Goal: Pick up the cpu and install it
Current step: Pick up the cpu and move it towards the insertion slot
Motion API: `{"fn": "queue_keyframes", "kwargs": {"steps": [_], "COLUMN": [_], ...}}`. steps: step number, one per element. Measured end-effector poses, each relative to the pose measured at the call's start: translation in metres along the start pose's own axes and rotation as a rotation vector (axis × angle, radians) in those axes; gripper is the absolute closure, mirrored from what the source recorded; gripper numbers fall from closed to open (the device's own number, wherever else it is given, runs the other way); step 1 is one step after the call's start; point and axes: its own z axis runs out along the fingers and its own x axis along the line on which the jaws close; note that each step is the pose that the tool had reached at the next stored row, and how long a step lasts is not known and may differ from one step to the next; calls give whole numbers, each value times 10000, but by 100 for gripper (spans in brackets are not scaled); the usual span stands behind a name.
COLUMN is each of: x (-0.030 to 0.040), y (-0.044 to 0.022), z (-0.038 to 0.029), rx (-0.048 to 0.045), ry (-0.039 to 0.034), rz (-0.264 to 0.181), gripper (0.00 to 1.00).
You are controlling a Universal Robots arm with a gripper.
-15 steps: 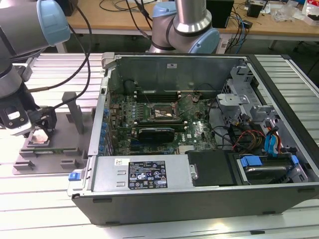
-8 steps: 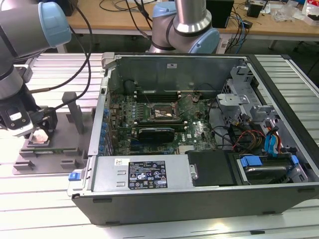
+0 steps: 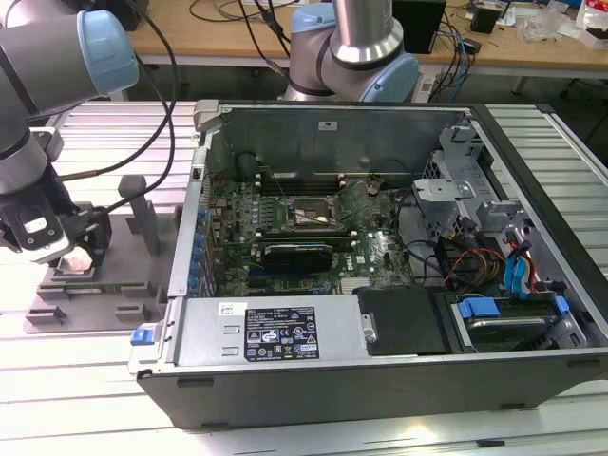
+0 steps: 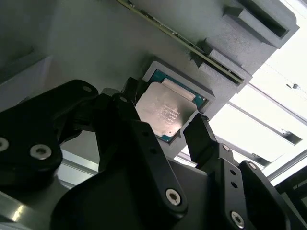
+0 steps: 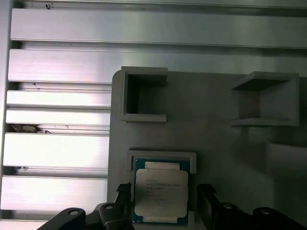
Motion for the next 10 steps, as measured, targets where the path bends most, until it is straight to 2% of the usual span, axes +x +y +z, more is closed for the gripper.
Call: {"fn": "queue_keyframes", "kwargs": {"steps": [10], "x": [-7], "y": [-2], "z": [35], "rx": [0], "ry": [-1], "rz": [-1], "gripper": [34]}}
